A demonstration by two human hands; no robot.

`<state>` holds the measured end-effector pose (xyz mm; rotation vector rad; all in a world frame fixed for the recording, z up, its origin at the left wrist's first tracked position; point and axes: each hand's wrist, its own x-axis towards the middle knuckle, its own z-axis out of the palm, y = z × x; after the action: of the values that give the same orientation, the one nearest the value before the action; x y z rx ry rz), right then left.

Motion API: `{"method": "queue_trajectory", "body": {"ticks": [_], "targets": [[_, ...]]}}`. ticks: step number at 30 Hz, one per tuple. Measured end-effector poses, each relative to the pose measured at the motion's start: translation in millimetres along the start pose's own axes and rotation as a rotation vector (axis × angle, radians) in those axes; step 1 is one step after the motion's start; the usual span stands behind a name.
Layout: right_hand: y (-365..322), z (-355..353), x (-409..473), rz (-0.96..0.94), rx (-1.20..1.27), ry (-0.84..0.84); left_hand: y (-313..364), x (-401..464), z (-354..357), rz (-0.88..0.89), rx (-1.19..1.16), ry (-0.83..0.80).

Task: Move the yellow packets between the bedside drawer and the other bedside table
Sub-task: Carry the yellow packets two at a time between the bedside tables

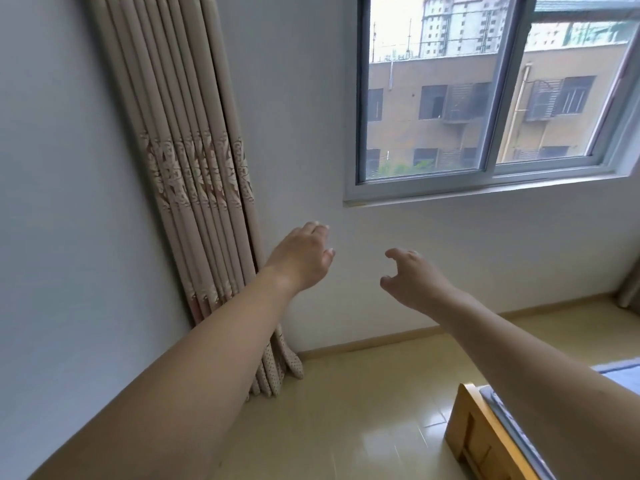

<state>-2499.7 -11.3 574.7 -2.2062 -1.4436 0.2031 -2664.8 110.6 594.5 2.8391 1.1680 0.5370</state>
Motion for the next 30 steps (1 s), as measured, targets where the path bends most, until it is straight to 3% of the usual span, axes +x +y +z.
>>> {"method": "queue_trajectory", "body": {"ticks": [6,19,25,30], "targets": [[76.3,7.3,146.8,0.098,-0.007,0.045,4.2,168.3,73.5,0.126,-0.019,-0.004],[256.9,-51.8,436.2,0.348,-0.027,0.131,78.1,530.4,185.4,0.358,-0.113,-0.067],[372.8,-81.8,551.6,0.511,-0.051,0.236,142.1,695.9,266.9,0.538,-0.167,-0.076],[465.9,-138.3,616.6,0.694,-0.054,0.349,234.1,827.0,321.7,0.681,-0.220,-0.124]]}}
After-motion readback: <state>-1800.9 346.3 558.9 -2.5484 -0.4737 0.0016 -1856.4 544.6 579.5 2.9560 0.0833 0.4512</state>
